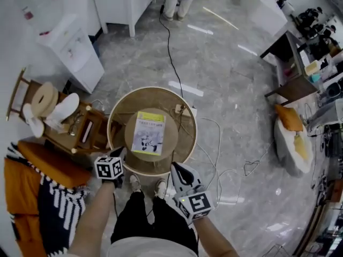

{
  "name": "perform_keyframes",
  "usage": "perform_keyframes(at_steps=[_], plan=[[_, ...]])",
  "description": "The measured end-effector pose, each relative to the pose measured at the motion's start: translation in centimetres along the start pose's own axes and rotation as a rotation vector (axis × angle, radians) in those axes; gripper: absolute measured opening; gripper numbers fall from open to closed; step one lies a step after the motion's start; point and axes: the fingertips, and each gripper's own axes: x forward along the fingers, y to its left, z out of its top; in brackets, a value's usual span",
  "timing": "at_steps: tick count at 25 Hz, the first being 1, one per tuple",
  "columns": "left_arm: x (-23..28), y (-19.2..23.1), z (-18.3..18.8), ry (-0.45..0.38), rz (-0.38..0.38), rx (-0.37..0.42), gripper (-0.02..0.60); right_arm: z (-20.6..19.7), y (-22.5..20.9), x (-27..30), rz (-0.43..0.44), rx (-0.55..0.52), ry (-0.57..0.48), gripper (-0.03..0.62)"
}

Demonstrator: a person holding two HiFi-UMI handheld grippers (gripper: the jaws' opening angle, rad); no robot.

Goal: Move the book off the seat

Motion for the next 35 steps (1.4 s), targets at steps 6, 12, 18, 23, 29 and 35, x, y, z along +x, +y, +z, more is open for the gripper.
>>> perform_keyframes(at_steps=[6, 12, 18, 23, 29, 35], plan=[[-6.1, -2.6, 4.9, -0.127, 0.010, 0.044, 0.016, 3.1, -2.3, -2.9, -0.066, 0.044, -0.080, 0.020], [-11.9, -6.0, 9.1, -0.253, 0.012, 0.150, 0.016, 5.5, -4.0, -4.6, -0.069, 0.084, -0.138, 0.020], [-17.5, -9.8, 12.6, -0.391, -0.018, 0.236, 0.015, 9.4, -4.8, -6.5, -0.075, 0.059, -0.228, 0.020], [-20.6, -11.8, 15.6, -0.489, -0.042, 0.258, 0.015, 11.2, -5.2, -8.0, -0.090, 0.061, -0.272, 0.020], [-23.0, -14.9, 19.2, -0.576, -0.085, 0.315, 0.015, 13.2, -6.7, -10.6, -0.121, 0.040, -0.309, 0.020], [-26.2, -16.6, 22.7, -0.665, -0.111, 0.353, 0.015, 16.0, -7.6, -12.7, -0.179, 0.000, -0.348, 0.020]])
